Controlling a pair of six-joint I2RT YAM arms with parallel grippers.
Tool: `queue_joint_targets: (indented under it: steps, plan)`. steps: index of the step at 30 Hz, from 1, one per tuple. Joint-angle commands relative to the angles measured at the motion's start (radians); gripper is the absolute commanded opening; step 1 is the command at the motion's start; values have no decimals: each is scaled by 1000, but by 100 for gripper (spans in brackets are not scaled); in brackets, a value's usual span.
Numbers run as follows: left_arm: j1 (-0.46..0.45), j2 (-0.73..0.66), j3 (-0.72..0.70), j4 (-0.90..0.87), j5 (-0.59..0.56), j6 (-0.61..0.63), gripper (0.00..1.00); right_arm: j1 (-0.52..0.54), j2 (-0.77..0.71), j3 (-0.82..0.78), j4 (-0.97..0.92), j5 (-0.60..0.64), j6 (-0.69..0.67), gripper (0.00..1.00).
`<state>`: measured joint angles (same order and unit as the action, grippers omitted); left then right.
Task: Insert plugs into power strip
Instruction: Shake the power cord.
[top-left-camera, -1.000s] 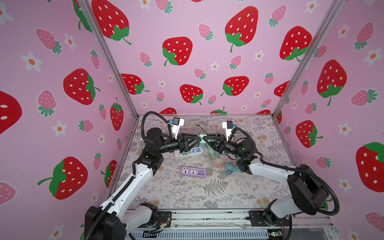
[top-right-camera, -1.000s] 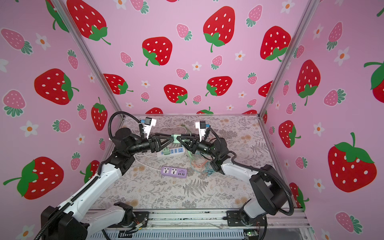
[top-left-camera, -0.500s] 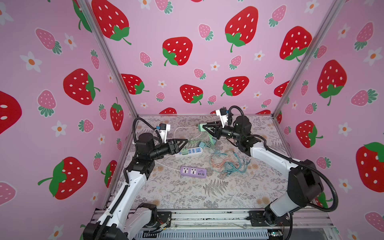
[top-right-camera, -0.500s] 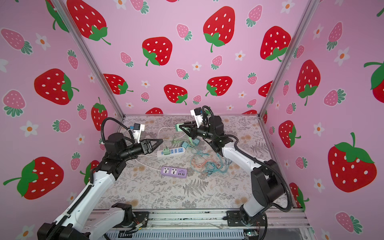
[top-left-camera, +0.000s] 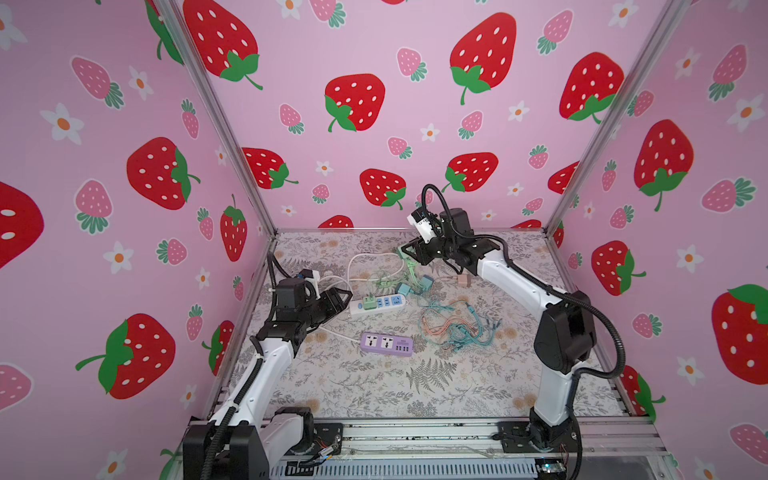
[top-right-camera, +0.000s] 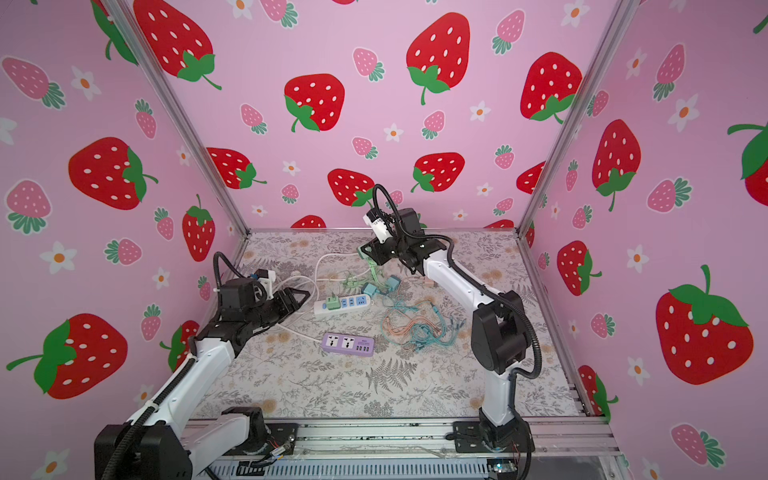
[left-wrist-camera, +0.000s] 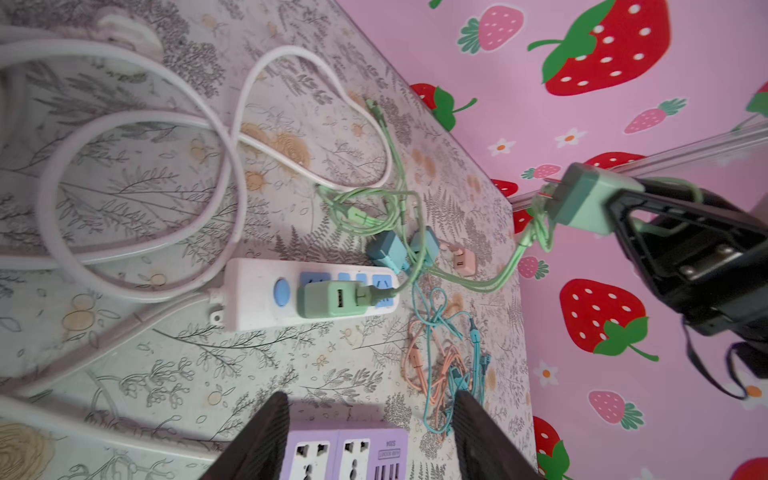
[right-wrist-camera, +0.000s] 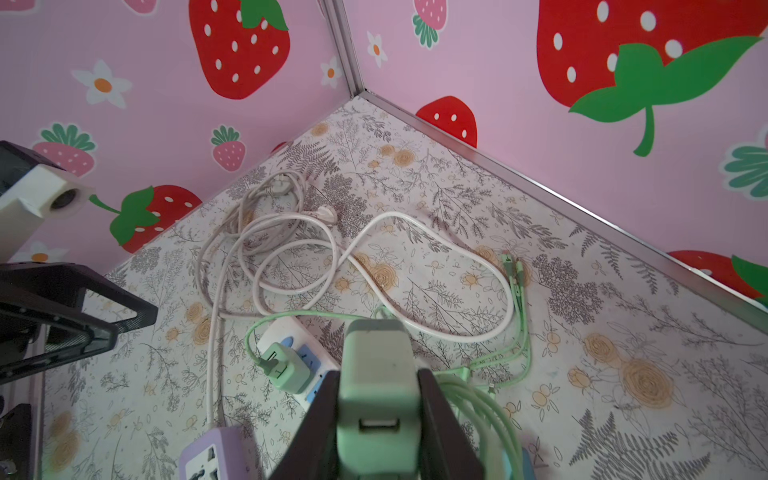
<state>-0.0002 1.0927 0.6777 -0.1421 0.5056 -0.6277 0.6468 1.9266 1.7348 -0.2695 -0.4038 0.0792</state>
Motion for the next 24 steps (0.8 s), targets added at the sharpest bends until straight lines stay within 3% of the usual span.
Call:
queue_joint_targets:
  steps: [1, 5, 10, 24]
  plan:
    - [9, 34, 3, -9, -41, 4, 65, 46, 31, 78, -169, 89, -22, 7]
    - [9, 102, 41, -65, -99, 44, 65, 83, 109, 186, -298, 168, 32, 4]
    - [9, 170, 56, -73, -144, 70, 62, 105, 171, 230, -363, 176, 114, 4]
    - [-1, 390, 67, 60, -54, 76, 51, 126, 191, 128, -298, 90, 241, 4]
